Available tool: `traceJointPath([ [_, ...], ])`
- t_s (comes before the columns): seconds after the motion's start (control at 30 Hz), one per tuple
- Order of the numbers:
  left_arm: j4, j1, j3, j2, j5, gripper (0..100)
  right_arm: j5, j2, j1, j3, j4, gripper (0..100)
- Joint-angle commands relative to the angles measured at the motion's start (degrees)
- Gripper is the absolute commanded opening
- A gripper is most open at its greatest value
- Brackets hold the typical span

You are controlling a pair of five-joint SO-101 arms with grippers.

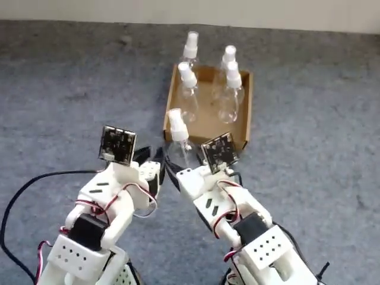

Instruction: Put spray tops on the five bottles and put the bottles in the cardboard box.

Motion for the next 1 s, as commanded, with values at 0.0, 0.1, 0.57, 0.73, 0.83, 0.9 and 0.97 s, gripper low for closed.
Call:
traceJointPath([
  [0.0, 0.4, -0.7, -2.4, -0.3, -0.6, 12, -0.5, -1.4, 0.7, -2.0, -1.8, 0.5],
  [0.1, 0.4, -4.9, -2.7, -0.3, -0.6, 13, -0.4, -1.4, 0.9, -2.3, -1.8, 0.5],
  [0.57, -0.4, -15.8, -4.1, -0.4, -6.2, 13, 8.2, 12.4, 1.4, -18.1, 3.9, 0.5],
  [0.73, -8.3, -22.8, -2.9, 0.0, -5.0, 13, 17.1, 13.7, -6.4, -15.6, 9.2, 0.5],
  [0.83, -11.3, -23.6, -1.4, -0.1, -3.3, 13, 18.7, 8.8, -9.4, -11.6, 12.1, 0.5],
  [0.9, -12.0, -23.8, -1.3, -0.2, -3.2, 13, 18.7, 4.4, -10.0, -9.3, 12.7, 0.5],
  [0.97, -12.2, -25.5, -1.7, -0.2, -3.0, 13, 18.8, 0.6, -10.0, -7.5, 13.4, 0.5],
])
